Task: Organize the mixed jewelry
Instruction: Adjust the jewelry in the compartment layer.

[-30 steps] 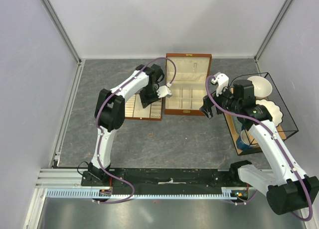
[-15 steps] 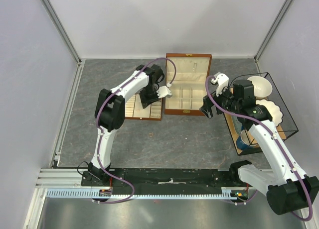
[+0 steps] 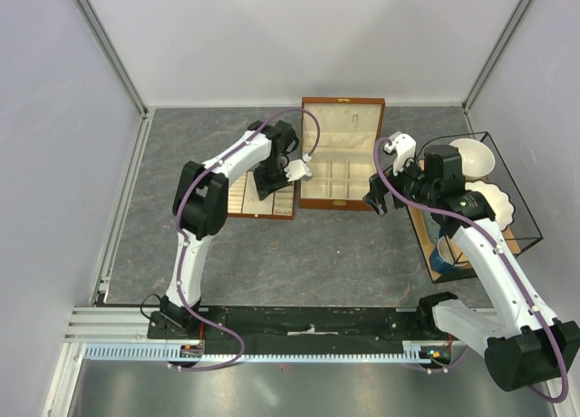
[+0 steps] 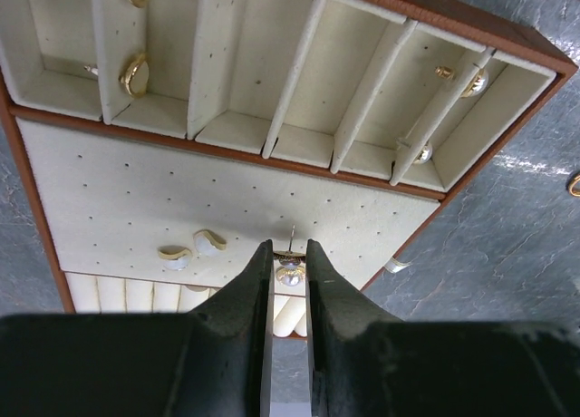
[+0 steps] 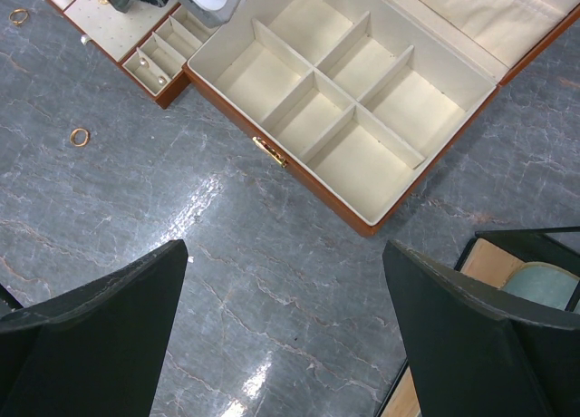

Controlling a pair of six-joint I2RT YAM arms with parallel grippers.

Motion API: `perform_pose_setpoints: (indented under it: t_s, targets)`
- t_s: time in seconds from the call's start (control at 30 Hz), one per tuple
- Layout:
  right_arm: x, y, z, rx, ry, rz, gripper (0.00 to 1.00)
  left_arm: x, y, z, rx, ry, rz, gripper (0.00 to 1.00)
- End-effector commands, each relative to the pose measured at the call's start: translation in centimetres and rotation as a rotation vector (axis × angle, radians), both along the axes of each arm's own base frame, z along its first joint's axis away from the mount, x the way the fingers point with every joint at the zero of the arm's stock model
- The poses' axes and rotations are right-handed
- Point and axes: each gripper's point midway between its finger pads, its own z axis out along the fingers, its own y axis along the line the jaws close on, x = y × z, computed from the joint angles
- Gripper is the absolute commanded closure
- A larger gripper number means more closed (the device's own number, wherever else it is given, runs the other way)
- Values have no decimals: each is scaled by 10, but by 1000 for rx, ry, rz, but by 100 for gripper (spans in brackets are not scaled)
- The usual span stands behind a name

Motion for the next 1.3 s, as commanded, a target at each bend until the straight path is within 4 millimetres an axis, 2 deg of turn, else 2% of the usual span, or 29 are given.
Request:
perform_pose_setpoints:
  t_s: [0.0,0.63,1.27]
  targets:
    - [0,0,6,7,-32,5,2,4,0,-4,-5,-1,-20,98]
    - [0,0,5,6,-33,5,2,10,3,-6,-2,-11,-10,98]
    - [1,0,6,7,-31,6,2,15,-4,8,-45,-38,-10,99]
